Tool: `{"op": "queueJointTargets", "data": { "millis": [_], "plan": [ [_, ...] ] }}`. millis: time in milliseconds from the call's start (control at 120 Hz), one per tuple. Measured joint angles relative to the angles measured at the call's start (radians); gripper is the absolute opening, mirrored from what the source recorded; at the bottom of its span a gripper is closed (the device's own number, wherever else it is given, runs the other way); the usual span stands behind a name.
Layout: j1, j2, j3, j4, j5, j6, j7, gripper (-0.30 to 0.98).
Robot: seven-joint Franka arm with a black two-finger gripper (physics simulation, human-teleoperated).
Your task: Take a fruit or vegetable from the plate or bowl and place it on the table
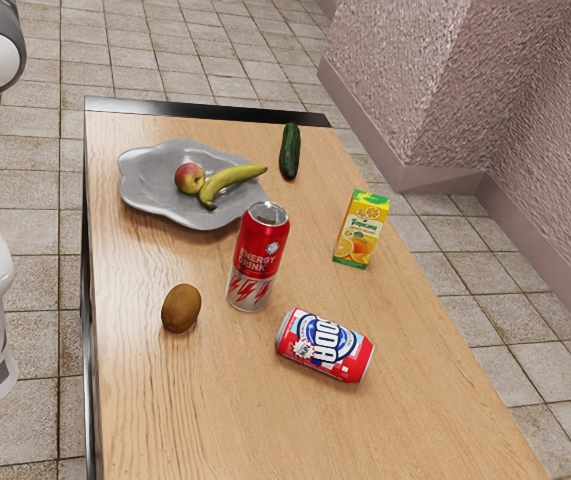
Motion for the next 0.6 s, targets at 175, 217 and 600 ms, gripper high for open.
{"op": "queueJointTargets", "data": {
  "millis": [175, 217, 600],
  "plan": [
    [-0.001, -0.001, 0.009, 0.015, 0.003, -0.002, 0.006, 0.67],
    [0.003, -0.002, 0.0, 0.043, 0.004, -0.002, 0.008, 0.67],
    [0.003, -0.129, -0.03, -0.325, -0.086, 0.068, 0.014, 0.66]
  ]
}}
